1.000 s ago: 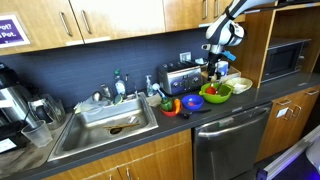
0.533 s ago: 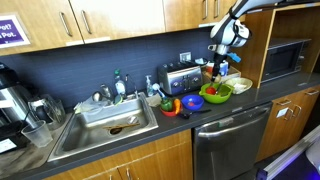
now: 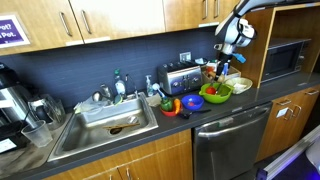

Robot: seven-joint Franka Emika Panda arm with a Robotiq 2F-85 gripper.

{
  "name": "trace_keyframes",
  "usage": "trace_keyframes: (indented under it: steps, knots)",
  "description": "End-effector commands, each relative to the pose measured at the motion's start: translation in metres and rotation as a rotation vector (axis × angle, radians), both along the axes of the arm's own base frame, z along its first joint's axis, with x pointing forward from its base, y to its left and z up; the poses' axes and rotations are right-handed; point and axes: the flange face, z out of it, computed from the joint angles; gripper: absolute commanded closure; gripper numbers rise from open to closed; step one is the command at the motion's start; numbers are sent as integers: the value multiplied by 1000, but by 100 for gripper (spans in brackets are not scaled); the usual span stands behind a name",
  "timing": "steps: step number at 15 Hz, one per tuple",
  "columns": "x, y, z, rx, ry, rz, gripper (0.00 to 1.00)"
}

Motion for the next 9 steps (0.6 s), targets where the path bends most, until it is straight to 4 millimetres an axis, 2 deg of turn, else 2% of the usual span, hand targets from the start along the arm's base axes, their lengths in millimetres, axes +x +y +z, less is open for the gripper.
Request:
trace_keyframes:
  steps: [1,2,3,9]
  knots:
    - [-13,-6,8,33,-42,-9,51]
    - [-15,-7,8,45,-50,-15,51]
    - [-4,-4,0,32,-15,-13,26]
    - [-8,-6,0,41,-22,-15,26]
